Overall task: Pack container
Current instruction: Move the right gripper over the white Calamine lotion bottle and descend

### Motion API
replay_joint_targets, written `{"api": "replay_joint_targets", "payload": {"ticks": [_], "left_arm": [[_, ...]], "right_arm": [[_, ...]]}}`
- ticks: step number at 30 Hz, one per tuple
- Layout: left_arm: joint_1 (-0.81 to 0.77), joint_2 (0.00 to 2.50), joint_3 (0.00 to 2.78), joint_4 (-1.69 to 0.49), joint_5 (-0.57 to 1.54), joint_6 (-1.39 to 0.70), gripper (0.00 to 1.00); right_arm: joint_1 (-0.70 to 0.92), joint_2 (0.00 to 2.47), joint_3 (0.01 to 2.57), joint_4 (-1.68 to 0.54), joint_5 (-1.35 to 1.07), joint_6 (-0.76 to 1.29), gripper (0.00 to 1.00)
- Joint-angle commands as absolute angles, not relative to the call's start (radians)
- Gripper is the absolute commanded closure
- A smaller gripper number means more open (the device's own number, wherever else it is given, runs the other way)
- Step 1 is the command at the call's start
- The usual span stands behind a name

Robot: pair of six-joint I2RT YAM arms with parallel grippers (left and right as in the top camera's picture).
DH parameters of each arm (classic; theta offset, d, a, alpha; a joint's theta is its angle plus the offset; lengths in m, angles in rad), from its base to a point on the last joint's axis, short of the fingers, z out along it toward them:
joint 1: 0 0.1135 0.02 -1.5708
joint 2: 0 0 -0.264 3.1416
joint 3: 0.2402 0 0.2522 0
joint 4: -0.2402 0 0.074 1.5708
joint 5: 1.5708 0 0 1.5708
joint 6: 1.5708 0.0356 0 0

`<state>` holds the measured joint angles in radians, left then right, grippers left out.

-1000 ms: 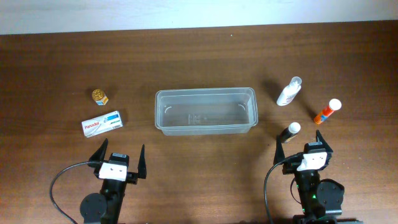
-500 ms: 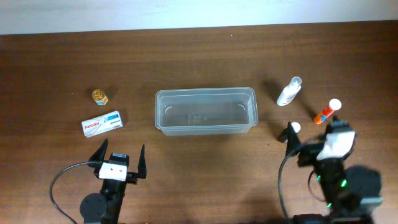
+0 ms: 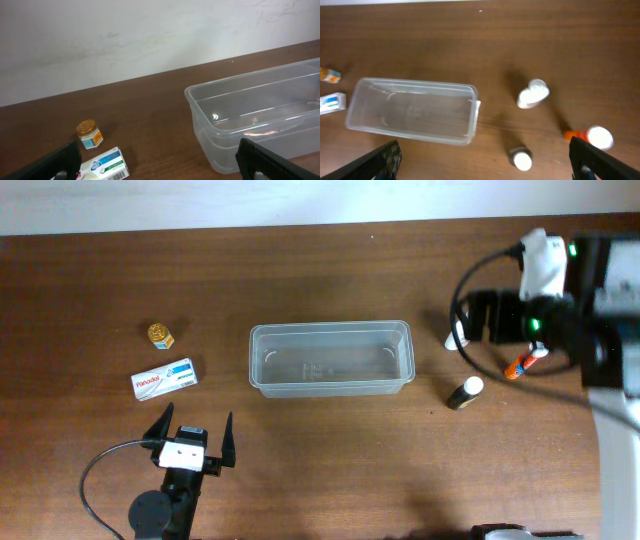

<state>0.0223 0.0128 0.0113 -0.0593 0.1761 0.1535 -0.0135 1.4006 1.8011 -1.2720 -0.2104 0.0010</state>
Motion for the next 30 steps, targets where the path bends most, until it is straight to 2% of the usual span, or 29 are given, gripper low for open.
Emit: {"api": "replay_joint_targets", "payload": {"ticks": [1,4,16,22,30], "left_arm": [[0.027,0.006,0.009,-0.065,0.176,0.148,0.01],[0.027,0.006,0.009,-0.065,0.176,0.148,0.01],[0.027,0.006,0.009,-0.065,0.176,0.148,0.01],[0.027,0.006,0.009,-0.065,0.176,0.148,0.01],[0.027,0.006,0.009,-0.065,0.176,0.148,0.01]], "right_arm": [[-0.020,1.497,1.864,-1.293,-0.271,0.022,0.02],[-0.020,1.564,1.864,-1.299,-0.266,0.035,0.02],[-0.021,1.831,1.864,-1.343,-0.039,0.484,0.01],[-0.039,1.891,1.864,-1.305,-0.043,0.560,0.02],[-0.136,1.907,1.865,-1.298,-0.060,0.550,0.01]]}}
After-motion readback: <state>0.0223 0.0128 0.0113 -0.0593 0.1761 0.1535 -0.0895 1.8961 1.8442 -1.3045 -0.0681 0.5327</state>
